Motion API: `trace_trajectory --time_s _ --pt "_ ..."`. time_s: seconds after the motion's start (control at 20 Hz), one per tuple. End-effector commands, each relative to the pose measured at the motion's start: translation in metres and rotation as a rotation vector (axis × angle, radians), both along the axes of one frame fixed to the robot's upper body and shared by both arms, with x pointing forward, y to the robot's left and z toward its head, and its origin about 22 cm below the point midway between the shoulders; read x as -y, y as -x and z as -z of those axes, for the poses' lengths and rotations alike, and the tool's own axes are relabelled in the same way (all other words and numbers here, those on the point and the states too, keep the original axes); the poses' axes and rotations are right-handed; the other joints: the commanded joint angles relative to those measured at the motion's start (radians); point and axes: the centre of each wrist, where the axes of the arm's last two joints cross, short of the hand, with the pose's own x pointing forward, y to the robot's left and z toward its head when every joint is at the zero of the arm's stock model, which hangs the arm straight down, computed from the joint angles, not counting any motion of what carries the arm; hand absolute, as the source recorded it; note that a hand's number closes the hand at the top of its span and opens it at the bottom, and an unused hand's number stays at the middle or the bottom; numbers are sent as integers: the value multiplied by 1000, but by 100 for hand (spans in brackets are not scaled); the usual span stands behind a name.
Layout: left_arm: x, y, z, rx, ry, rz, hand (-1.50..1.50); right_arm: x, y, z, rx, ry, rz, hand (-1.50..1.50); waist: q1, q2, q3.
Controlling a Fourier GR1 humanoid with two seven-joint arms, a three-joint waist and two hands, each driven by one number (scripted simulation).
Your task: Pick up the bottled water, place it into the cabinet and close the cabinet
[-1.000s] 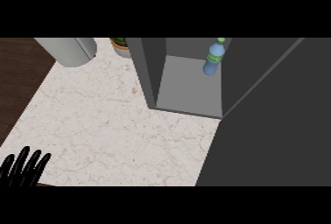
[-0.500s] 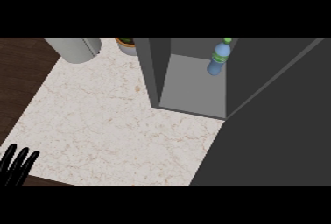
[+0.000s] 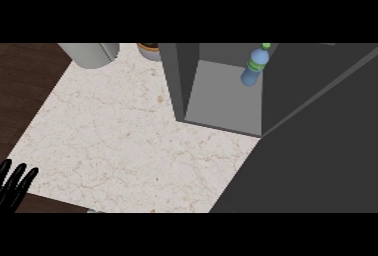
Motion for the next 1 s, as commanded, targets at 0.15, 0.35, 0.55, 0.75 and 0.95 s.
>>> trace_trajectory --time_s 0.15,0.35,0.55,0.75,0.95 --pt "-8 -2 -6 7 3 15 -150 -25 -27 13 -183 -128 75 150 16 10 7" --pt "-8 -2 -5 15 22 16 -150 -36 -51 24 -283 -148 16 150 11 7 10" --pt "-16 -3 -8 20 22 -4 -150 -30 -94 25 -274 -169 166 150 -6 -4 11" --pt "-28 -1 -8 -7 2 -36 -150 -32 -140 19 -264 -180 304 150 -28 -14 12" --pt "-22 3 -7 -9 32 -20 -150 -46 -195 8 -270 -161 421 150 -42 -21 15"
